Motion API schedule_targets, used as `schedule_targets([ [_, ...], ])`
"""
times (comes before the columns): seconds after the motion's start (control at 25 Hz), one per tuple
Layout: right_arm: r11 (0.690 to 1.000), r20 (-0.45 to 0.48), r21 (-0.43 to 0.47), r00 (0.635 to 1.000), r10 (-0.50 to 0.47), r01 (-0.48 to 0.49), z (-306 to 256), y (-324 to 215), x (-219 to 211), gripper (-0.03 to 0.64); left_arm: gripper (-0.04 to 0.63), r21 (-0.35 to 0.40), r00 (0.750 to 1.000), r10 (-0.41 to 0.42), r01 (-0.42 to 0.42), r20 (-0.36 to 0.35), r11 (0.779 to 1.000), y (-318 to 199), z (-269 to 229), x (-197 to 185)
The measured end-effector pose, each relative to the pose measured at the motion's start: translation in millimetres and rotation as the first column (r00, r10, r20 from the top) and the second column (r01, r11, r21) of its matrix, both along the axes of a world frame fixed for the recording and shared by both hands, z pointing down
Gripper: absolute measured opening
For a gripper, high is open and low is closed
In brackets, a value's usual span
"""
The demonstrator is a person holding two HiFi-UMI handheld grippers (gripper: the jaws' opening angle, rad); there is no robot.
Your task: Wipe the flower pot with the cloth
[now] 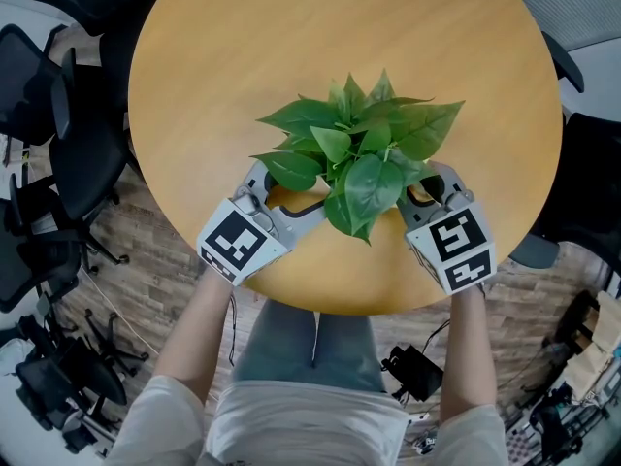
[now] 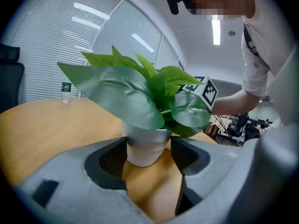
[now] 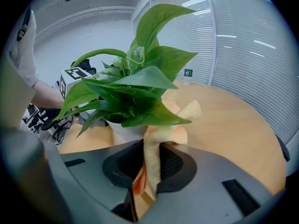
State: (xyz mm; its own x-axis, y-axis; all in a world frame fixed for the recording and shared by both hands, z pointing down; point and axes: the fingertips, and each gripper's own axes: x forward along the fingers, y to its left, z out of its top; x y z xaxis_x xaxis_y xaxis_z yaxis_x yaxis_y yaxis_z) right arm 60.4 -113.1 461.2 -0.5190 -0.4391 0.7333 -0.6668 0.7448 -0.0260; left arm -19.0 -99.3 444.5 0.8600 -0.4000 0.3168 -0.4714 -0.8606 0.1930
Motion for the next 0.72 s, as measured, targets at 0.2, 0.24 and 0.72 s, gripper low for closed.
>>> schedule_targets([
  [0.2,1.000,0.018,-0.003,1.000,0.010,-0.010,-1.1,10.9,-2.3,0.061,0.299,-0.013,1.000,-0.027,0.027,-0.006,1.000,0.3,0.3,0.8],
  [0.24,1.000,0.018,-0.003,1.000,0.008,-0.008,-1.4,13.4,-2.7,0.061,0.299,-0.017,0.999,-0.033,0.033,-0.006,0.999,0.5,0.3,0.9],
  [0.72,1.000,0.035,-0.019,0.999,-0.022,0.022,1.0,43.2,-18.8,0.061,0.299,-0.014,0.999,-0.050,0.050,-0.008,0.999,0.8,-0.4,1.5],
])
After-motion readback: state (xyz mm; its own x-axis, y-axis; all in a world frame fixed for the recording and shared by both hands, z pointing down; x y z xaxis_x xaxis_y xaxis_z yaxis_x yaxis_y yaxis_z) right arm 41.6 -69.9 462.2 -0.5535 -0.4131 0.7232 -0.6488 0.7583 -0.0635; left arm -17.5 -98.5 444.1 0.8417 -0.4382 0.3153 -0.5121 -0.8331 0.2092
